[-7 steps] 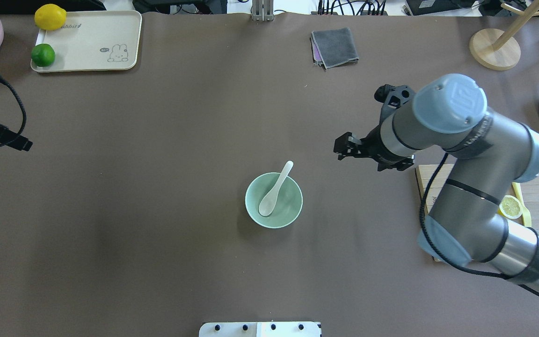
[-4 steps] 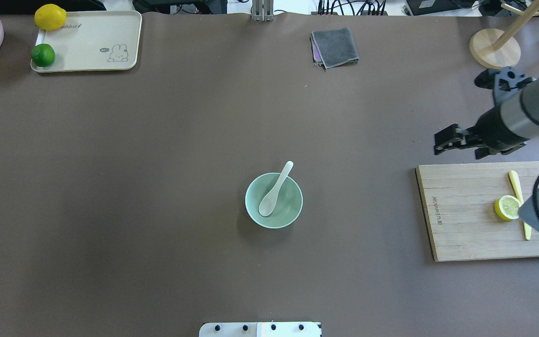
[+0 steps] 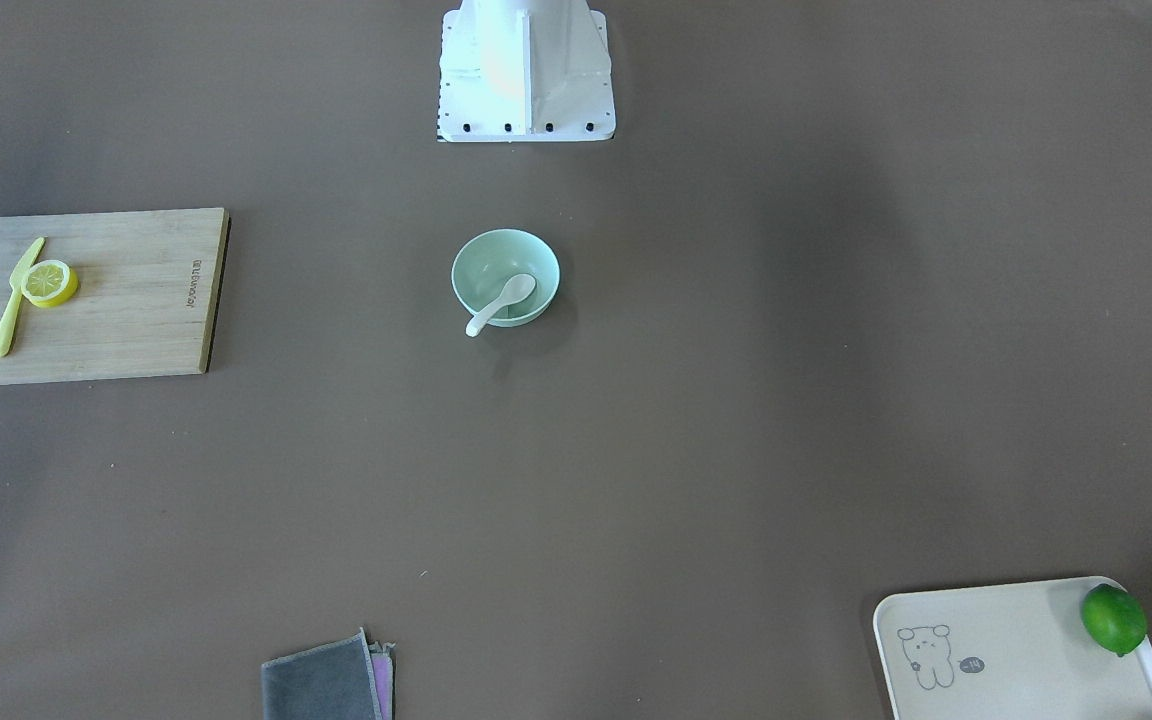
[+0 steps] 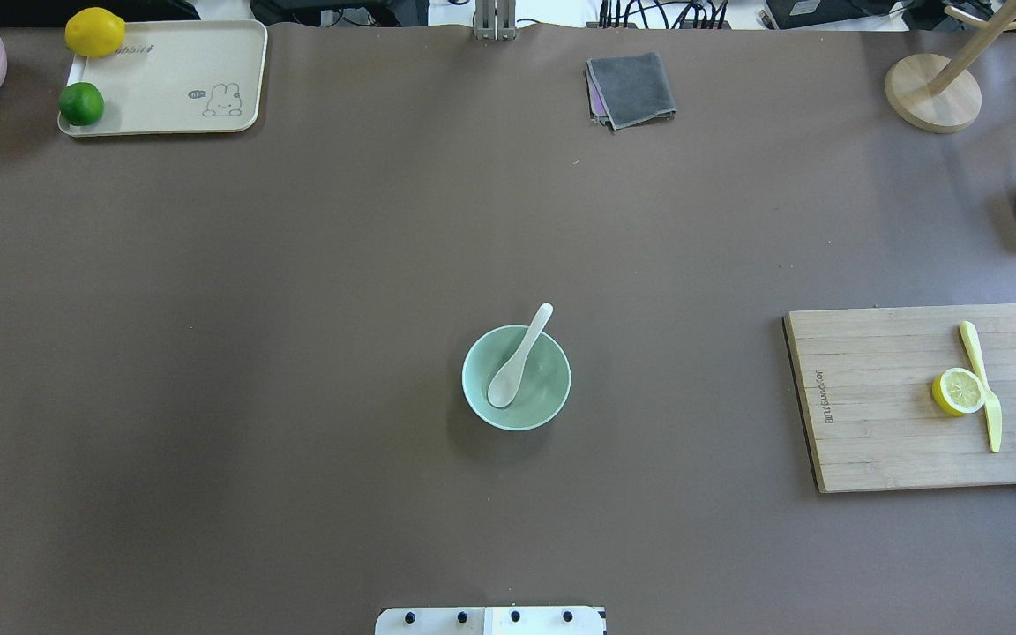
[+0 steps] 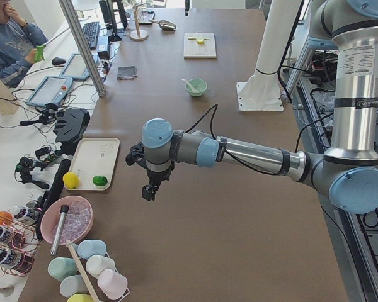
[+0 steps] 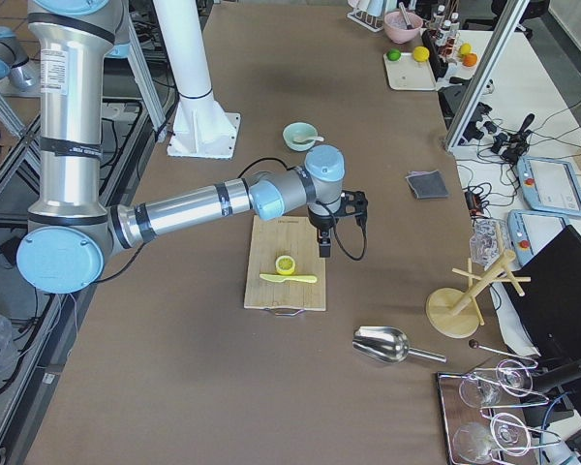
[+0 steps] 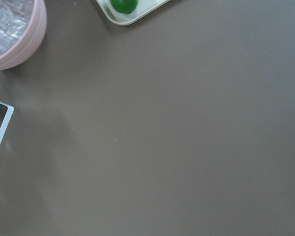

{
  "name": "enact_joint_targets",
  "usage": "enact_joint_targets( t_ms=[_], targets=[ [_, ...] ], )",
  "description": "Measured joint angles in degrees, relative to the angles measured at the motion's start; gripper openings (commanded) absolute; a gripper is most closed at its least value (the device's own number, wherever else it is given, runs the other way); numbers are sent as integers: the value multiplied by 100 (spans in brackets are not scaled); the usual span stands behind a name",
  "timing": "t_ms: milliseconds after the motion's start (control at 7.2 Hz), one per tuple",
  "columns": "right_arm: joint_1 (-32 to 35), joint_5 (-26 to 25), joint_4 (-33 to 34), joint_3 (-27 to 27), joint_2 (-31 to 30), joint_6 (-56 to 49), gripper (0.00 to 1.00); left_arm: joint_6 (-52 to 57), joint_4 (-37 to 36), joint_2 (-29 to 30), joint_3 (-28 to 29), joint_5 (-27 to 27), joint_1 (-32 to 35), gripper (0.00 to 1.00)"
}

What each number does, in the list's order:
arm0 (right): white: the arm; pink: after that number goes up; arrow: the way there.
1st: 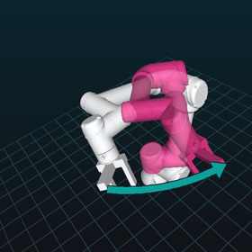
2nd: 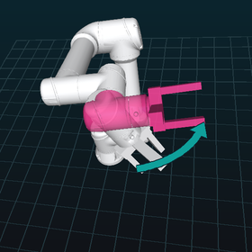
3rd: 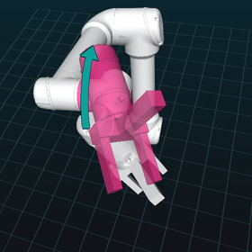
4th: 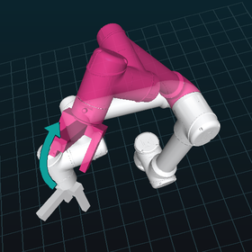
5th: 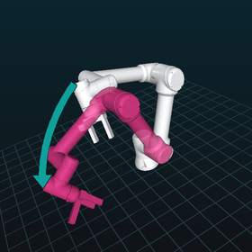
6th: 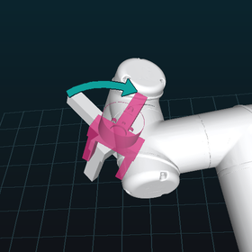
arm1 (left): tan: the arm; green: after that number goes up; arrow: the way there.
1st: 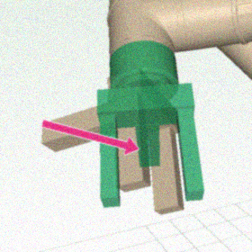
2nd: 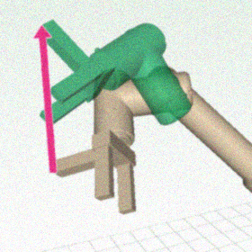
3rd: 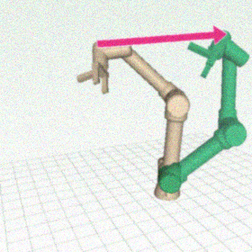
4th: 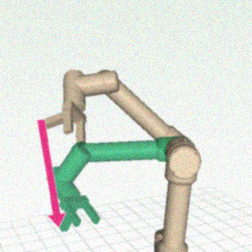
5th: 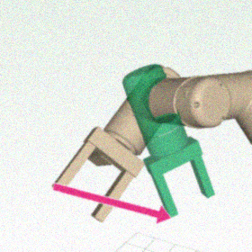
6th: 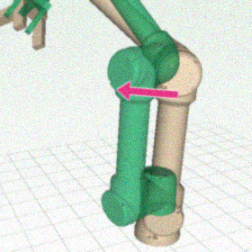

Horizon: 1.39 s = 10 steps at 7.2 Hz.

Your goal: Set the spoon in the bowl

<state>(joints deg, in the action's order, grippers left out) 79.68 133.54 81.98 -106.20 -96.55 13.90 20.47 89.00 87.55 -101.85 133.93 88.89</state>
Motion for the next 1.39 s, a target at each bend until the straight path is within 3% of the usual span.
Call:
enact_joint_targets(
  t_ms=[417,972,1389],
  targets=[
    [652,89,-18,180,-168,-621,100,-70,-13,-133,363,234,67,98],
    [701,74,-60,127,-499,-1028,100,-121,39,-219,505,382,203,98],
    [698,77,-92,120,-595,-1112,100,-106,25,-487,256,366,416,98]
  ],
)
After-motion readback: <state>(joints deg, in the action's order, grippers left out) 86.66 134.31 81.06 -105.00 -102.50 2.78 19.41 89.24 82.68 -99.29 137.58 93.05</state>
